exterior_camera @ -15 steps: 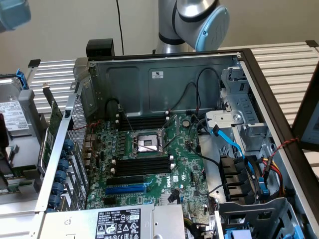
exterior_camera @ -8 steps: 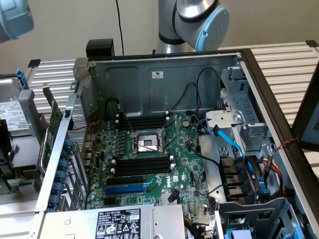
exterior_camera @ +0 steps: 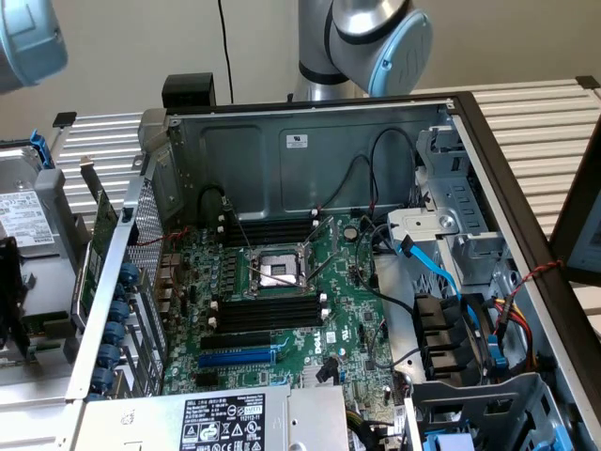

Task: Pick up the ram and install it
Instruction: 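Pick up the ram and move it above insertion slot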

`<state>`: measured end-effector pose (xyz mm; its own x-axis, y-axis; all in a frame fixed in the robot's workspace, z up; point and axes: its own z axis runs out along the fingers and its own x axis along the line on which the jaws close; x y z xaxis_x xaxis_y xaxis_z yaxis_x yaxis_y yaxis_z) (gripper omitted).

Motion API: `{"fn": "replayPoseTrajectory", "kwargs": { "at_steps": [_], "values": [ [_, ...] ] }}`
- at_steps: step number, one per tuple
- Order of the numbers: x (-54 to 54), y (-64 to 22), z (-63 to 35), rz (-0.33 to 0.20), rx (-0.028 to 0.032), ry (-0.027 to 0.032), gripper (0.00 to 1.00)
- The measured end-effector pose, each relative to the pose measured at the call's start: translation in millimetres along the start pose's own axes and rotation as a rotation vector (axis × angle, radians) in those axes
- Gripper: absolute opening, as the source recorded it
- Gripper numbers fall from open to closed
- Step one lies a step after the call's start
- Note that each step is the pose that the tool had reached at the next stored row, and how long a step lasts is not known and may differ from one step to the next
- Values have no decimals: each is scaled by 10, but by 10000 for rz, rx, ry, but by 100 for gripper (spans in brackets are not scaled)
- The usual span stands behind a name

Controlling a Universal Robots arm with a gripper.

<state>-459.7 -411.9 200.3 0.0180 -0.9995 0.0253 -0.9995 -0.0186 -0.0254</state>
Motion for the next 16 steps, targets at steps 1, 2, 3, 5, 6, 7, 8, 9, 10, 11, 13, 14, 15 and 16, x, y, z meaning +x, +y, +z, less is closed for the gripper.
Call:
{"fn": "replayPoseTrajectory", "kwargs": {
  "at_steps": [1, 2, 3, 5, 6, 7, 8, 9, 10, 11, 13, 14, 15, 16],
  "values": [
    [1, 0, 0, 17, -1, 0, 16],
    [2, 0, -3, 42, -1, -2, 16],
    [6, -1, -25, 79, 1, -2, 12],
    [13, -3, -114, 154, -5, 1, 12],
    [17, -4, -159, 191, -9, 5, 12],
    [20, -5, -204, 225, -10, 4, 12],
    [23, -6, -249, 258, -12, 5, 12],
    [27, -8, -293, 287, -16, 6, 12],
    [30, -9, -341, 317, -19, 6, 12],
    [35, -11, -387, 342, -25, 7, 12],
    [42, -17, -476, 372, -37, 8, 12],
    [46, -22, -521, 379, -41, 7, 12],
    [49, -31, -567, 382, -46, 8, 12],
    [52, -41, -611, 384, -47, 7, 12]
  ]
}}
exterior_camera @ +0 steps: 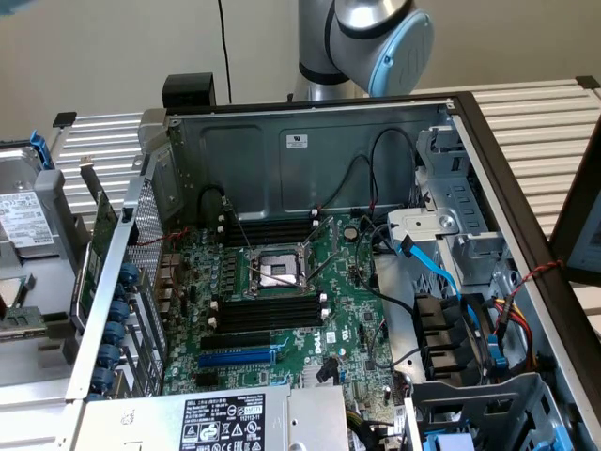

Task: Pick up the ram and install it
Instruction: 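Pick up the ram and move it above insertion slot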

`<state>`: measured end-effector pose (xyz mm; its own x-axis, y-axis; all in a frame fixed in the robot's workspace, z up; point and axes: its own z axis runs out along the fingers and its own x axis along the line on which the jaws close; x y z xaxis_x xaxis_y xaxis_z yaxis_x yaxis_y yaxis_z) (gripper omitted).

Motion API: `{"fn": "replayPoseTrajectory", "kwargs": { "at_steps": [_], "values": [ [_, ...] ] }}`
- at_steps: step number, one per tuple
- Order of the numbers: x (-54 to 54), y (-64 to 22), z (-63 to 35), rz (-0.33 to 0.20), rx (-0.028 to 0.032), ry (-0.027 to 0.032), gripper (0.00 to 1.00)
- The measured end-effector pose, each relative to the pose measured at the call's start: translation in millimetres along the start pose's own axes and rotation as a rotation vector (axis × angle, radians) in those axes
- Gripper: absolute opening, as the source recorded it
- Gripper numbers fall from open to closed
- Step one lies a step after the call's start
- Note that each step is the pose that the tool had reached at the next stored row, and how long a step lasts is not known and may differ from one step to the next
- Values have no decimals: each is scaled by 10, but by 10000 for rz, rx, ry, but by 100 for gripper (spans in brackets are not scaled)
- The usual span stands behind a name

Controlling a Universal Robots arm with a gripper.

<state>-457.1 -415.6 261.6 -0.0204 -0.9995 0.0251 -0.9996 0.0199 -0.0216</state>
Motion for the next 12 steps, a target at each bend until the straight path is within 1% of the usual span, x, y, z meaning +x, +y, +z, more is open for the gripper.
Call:
{"fn": "replayPoseTrajectory", "kwargs": {
  "at_steps": [6, 12],
  "values": [
    [14, -86, -272, 3, -13, 1, 12],
    [24, -223, -543, 2, -20, 1, 12]
  ]
}}
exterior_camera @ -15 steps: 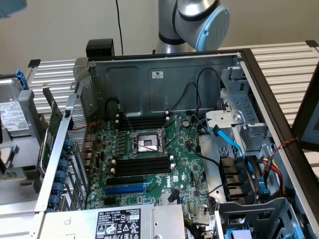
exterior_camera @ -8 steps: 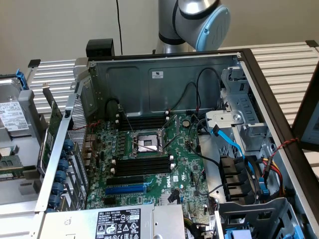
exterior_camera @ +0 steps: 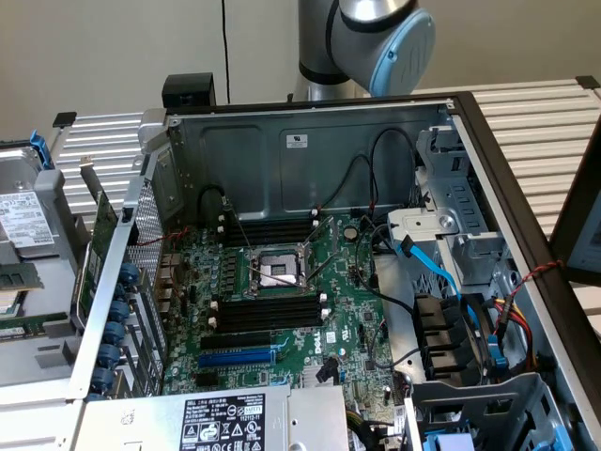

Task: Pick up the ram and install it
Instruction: 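Pick up the ram and move it above insertion slot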

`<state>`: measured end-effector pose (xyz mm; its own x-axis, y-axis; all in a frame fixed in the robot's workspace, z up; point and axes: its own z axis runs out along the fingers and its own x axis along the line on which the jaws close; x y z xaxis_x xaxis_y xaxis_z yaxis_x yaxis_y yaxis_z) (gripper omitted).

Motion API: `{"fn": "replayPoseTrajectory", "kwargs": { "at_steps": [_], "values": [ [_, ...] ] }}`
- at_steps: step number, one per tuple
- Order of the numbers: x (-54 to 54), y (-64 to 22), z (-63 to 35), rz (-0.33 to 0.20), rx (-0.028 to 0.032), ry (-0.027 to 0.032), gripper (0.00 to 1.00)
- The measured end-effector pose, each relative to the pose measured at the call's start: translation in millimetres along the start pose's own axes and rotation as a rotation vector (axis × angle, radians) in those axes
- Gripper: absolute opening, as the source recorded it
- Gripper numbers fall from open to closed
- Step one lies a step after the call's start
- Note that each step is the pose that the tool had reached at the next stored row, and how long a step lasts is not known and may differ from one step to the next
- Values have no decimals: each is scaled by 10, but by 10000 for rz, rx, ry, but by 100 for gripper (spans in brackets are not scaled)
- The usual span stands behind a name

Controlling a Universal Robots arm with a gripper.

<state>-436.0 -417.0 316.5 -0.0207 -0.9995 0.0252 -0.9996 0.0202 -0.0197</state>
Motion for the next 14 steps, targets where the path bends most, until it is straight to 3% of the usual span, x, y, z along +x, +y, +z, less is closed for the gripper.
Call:
{"fn": "replayPoseTrajectory", "kwargs": {
  "at_steps": [8, 14],
  "values": [
    [9, -231, -356, 1, -3, 0, 12],
    [15, -454, -627, 0, -5, -1, 12]
  ]
}}
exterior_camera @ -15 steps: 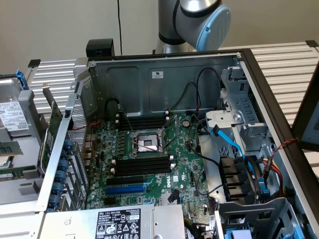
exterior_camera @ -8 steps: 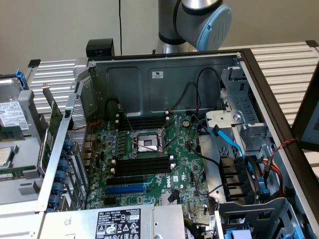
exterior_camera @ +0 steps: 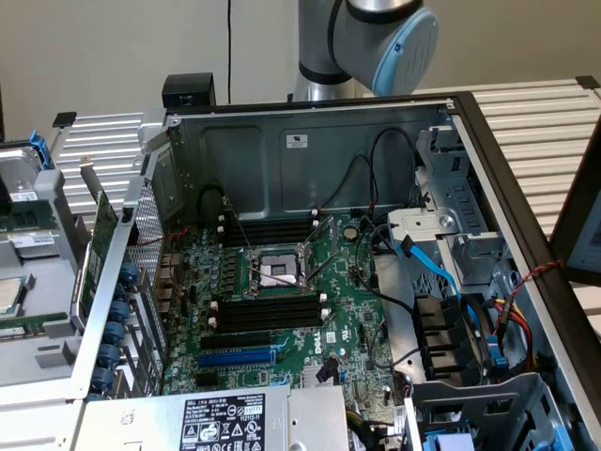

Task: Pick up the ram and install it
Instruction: 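Pick up the ram and move it above insertion slot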

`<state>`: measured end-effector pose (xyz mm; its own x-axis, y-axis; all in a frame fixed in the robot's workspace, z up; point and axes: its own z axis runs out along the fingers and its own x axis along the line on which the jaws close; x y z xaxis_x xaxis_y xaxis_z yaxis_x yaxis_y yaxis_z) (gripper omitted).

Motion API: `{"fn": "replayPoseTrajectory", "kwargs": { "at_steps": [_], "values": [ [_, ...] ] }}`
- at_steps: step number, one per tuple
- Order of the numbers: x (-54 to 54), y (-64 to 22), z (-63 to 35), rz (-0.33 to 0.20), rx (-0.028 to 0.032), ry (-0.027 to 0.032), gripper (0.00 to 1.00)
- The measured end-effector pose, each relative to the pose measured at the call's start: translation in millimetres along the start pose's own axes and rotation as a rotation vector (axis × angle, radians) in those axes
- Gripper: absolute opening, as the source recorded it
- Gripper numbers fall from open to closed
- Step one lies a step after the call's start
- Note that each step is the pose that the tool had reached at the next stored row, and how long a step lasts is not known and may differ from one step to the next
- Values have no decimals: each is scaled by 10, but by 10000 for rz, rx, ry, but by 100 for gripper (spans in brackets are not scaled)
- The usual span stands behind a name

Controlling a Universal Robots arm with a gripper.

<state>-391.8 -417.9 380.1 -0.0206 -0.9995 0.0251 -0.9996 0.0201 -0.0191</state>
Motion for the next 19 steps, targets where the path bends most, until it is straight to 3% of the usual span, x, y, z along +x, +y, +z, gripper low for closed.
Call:
{"fn": "replayPoseTrajectory", "kwargs": {
  "at_steps": [10, 16, 19],
  "values": [
    [14, -448, -417, 1, -15, -2, 12],
    [9, -719, -449, 0, -23, -2, 12],
    [7, -858, -447, -2, -62, 0, 12]
  ]
}}
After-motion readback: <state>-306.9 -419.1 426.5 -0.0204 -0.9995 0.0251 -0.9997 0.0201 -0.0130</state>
